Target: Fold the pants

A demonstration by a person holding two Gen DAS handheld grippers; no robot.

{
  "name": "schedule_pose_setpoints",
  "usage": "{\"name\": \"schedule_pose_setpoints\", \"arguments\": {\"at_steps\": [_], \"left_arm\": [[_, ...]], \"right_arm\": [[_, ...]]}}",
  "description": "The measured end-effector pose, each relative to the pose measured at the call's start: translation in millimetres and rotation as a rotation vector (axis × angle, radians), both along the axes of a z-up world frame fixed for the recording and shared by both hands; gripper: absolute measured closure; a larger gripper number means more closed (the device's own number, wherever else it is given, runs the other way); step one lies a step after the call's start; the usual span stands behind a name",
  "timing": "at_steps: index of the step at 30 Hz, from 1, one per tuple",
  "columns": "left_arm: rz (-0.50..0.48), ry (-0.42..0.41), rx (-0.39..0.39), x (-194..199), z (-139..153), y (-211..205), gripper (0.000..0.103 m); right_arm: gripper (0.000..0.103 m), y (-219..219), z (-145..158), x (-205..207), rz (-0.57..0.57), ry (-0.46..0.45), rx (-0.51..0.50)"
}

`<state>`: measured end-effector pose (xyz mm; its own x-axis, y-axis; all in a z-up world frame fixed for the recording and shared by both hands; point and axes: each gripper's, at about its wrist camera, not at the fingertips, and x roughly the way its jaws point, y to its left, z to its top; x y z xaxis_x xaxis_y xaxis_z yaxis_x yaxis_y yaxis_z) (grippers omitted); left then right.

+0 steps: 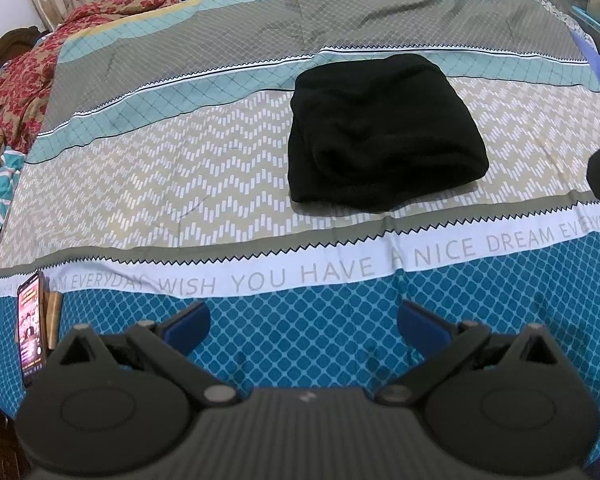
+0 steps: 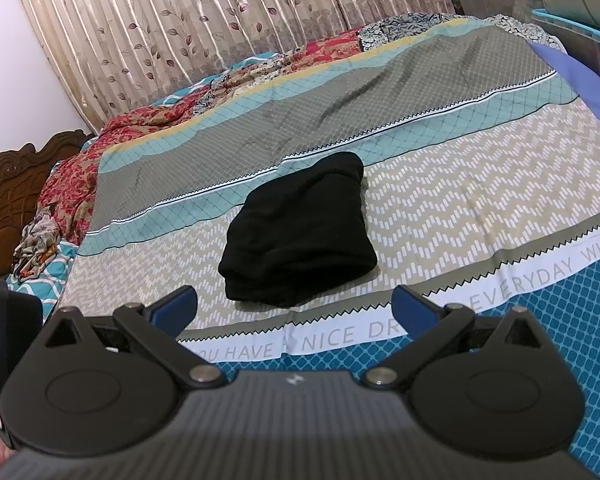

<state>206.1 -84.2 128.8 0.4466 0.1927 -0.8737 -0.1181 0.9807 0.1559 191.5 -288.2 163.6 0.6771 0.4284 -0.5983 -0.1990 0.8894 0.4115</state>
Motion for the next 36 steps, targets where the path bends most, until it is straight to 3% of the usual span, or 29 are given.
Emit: {"name": "schedule_pose_setpoints", "arguments": {"at_steps": [36], "left_arm": [[-0.021,-0.010,-0.008,7.3,-3.8,2.4,0.000]], "right_arm": [[0.000,-2.3,-5.4,6.1,-0.007,0.012,0.004]]}}
